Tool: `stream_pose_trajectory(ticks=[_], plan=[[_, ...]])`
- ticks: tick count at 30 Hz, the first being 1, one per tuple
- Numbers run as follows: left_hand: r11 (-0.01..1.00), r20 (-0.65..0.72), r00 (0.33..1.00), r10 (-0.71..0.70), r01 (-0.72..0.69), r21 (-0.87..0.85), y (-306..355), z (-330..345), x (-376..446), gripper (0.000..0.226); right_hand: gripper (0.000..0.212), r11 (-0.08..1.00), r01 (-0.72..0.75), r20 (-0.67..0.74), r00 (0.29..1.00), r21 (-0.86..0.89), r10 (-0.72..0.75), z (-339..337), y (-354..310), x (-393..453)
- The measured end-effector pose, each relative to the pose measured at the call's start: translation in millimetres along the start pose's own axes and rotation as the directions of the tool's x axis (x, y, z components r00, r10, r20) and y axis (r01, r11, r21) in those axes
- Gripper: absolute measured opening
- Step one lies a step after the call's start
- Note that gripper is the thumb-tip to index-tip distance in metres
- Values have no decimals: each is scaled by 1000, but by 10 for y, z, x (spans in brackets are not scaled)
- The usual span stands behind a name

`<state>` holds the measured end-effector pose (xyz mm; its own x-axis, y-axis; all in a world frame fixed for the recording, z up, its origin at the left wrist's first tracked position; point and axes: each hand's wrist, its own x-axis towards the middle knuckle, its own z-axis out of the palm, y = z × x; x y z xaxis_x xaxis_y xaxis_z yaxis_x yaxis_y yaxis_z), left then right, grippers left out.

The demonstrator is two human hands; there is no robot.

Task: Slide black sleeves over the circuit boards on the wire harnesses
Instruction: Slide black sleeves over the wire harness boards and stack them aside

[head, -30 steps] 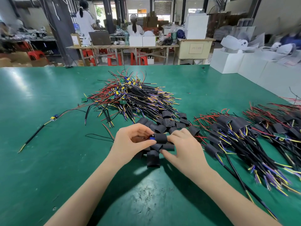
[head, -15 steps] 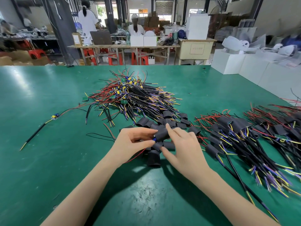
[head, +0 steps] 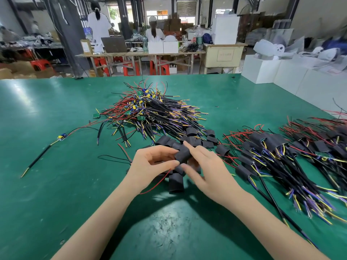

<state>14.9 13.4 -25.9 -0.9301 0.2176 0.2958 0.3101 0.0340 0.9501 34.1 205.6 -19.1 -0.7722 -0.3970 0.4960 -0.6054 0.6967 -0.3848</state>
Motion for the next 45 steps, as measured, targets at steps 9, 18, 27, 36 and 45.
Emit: stream_pose_trajectory(ticks=[9,18,27,36,45], plan=[[991,-141,982,127,-119,62,97,-104,57,26,21,981,-104,-674,738,-162,-32,-516,200,30],[996,-193,979,63,-50,73,6,-182,99,20,30,555,-792,-553,590,-254,589,-984,957,-209],[946,-197,975,103,-35,322,-113,-217,269,21,25,886,-416,-512,817,-205,265,-646,696,-12],[394,17,995,101,-56,917,-311,-438,1086,53,46,819,-352,75,901,-453,428,-80,527,-72],[-311,87,995,-57,-100,945,-345,-634,1409,72,59,797,-431,99,852,-423,514,-271,441,-61]])
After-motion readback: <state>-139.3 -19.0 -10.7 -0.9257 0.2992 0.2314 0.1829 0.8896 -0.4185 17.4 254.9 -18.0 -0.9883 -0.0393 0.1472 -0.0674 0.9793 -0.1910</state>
